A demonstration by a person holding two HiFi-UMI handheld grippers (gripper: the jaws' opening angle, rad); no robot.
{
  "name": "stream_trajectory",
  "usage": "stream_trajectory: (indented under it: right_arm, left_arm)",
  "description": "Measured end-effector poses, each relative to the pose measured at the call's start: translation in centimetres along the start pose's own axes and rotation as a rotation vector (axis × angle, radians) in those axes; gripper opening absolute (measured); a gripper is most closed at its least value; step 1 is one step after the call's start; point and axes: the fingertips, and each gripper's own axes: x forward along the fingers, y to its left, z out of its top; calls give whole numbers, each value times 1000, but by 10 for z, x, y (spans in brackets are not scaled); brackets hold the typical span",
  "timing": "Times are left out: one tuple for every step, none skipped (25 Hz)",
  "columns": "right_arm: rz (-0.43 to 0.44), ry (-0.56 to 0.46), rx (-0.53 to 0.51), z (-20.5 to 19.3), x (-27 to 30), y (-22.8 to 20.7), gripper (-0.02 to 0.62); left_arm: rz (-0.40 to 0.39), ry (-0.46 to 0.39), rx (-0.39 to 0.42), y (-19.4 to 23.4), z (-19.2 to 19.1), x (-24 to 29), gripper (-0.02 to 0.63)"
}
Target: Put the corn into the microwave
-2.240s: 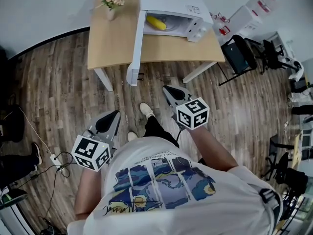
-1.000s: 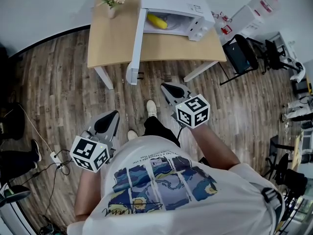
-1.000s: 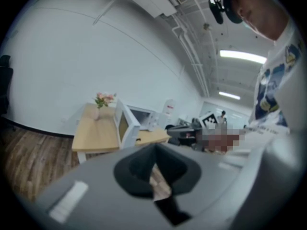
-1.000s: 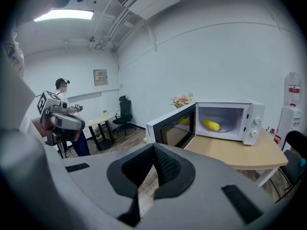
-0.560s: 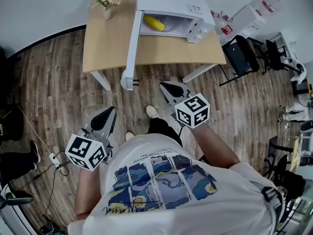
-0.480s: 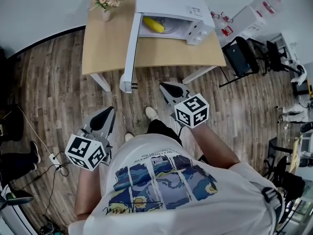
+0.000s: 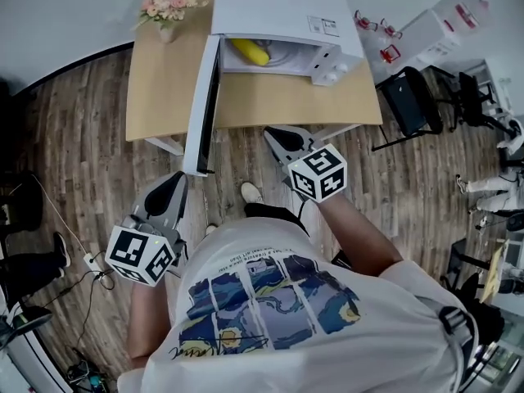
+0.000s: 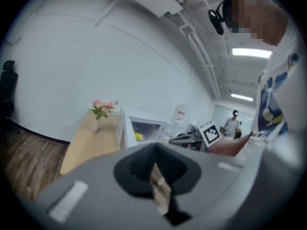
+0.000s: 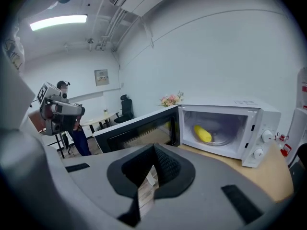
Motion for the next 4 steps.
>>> stream_trajectory:
  right_arm:
    - [6,-1,-7,3,3,-8,8]
    - [11,-1,-16,7,6,-16,8]
    - [15,-2,-25,10,9,-25,8]
    - [20,-3,-34,13,11,-33,8]
  left_arm:
    - [5,1,5,-1,3,7,9]
    - [9,2,11,-3,7,15,9]
    - [14,3,19,-5,10,22,9]
    - [19,4,27,-6,14,30,9]
